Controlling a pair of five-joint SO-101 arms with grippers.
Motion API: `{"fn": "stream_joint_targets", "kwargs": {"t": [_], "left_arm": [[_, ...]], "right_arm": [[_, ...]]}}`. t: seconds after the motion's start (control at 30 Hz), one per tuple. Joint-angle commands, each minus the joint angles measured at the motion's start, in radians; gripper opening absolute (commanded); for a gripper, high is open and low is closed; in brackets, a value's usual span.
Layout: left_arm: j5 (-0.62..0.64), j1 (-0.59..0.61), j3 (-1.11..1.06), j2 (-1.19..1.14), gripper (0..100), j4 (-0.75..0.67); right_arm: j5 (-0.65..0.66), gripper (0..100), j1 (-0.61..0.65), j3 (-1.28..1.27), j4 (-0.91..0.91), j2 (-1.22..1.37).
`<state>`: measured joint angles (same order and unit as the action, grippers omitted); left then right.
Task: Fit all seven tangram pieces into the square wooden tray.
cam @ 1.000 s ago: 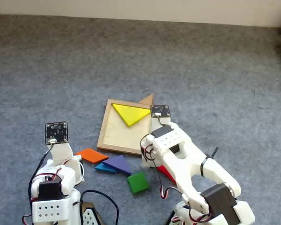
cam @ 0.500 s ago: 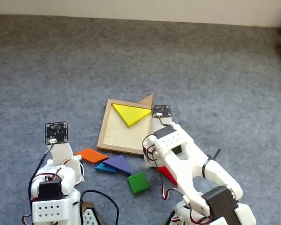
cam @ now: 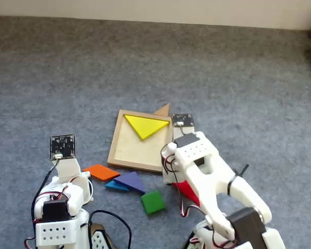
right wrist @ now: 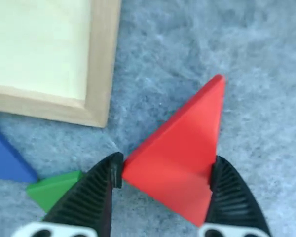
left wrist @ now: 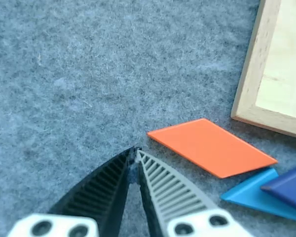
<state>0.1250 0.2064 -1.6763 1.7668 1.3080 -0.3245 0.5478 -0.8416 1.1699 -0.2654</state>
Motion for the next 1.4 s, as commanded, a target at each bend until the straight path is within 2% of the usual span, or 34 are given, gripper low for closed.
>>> {"fn": "stream_joint_targets", "kwargs": {"t": [0.0,0.3,0.53,0.77,0.93,1.1,1.37], "left_arm": [[-0.009,-0.010,-0.019,0.053,1,0.005],[-0.009,-0.010,-0.019,0.053,1,0.005],[-0.009,-0.010,-0.019,0.053,1,0.005],[-0.009,-0.010,-0.019,0.053,1,0.005],[-0.009,-0.010,-0.019,0.053,1,0.005],[-0.009,-0.010,-0.019,0.053,1,0.005],[-0.009,-0.010,-0.019,0.053,1,0.005]], "right_arm": [[0.009,13.2,-0.013,0.028,0.021,-0.119],[0.002,13.2,-0.010,0.041,0.015,-0.213],[-0.009,12.8,0.077,0.163,0.027,-0.213],[-0.064,12.8,0.087,0.259,0.062,-0.211],[-0.064,12.8,0.087,0.269,-0.053,-0.208],[-0.069,12.8,0.088,0.305,-0.139,-0.073],[-0.236,12.8,0.147,0.510,-0.140,0.213]]}}
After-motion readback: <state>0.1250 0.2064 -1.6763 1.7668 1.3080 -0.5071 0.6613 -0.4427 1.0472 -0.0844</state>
